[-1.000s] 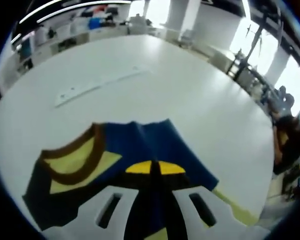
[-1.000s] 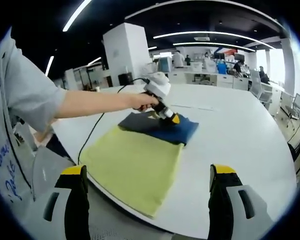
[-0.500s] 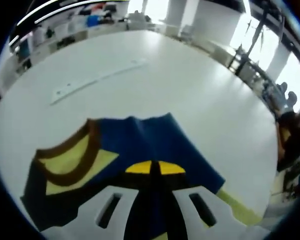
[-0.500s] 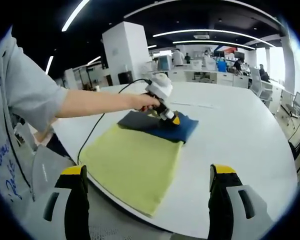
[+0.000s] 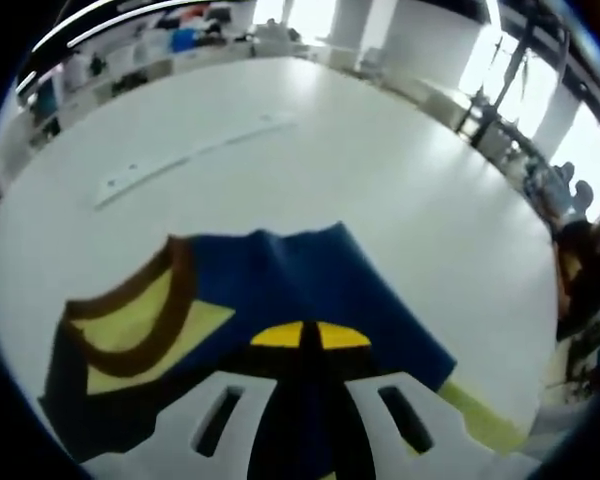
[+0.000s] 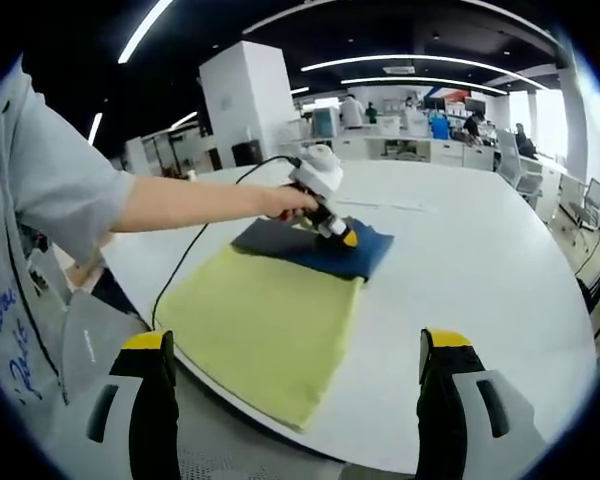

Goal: Fold the garment on the visible template until the final outline fits inside the template.

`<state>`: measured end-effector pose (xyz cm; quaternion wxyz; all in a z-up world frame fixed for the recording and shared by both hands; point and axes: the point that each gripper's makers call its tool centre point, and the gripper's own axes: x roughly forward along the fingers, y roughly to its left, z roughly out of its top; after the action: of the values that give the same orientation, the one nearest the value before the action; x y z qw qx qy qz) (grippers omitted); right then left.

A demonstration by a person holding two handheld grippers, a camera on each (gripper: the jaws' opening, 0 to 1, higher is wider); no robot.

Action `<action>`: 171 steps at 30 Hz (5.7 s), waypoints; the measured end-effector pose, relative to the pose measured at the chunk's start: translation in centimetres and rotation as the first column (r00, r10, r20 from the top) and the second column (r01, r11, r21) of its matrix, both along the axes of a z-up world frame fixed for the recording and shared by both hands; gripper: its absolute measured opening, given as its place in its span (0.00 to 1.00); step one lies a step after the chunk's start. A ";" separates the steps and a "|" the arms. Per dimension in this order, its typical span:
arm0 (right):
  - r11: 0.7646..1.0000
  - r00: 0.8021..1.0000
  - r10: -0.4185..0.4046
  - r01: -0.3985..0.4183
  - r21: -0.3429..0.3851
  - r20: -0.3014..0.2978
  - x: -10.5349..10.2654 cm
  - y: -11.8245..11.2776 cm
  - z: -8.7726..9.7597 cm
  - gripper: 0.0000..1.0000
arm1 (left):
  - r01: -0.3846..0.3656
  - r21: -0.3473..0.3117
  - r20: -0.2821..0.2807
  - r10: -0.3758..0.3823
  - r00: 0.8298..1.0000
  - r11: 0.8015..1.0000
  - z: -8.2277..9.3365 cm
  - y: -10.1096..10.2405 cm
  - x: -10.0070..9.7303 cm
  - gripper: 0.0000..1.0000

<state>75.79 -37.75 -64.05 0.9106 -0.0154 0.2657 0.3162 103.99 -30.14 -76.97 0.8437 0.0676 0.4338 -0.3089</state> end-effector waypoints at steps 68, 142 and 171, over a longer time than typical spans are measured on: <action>0.999 0.999 0.048 -0.047 -0.010 0.025 0.7 1.6 0.5 1.00 | -0.172 -0.075 -0.044 0.170 0.985 0.982 -0.1 8.4 0.2 0.04; 0.997 0.996 0.079 -0.078 -0.016 0.049 0.2 1.9 1.1 1.00 | 0.079 -0.112 0.109 -0.067 0.992 0.991 3.2 3.1 -6.2 0.00; 0.997 0.996 0.077 -0.076 -0.014 0.040 0.0 1.7 0.7 1.00 | 0.115 -0.055 0.091 -0.109 0.990 0.992 0.7 2.4 -7.6 0.00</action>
<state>75.79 -36.06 -63.34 0.9029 -0.0376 0.2483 0.3487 96.36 -27.75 -76.26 0.8450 0.0800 0.3821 -0.3654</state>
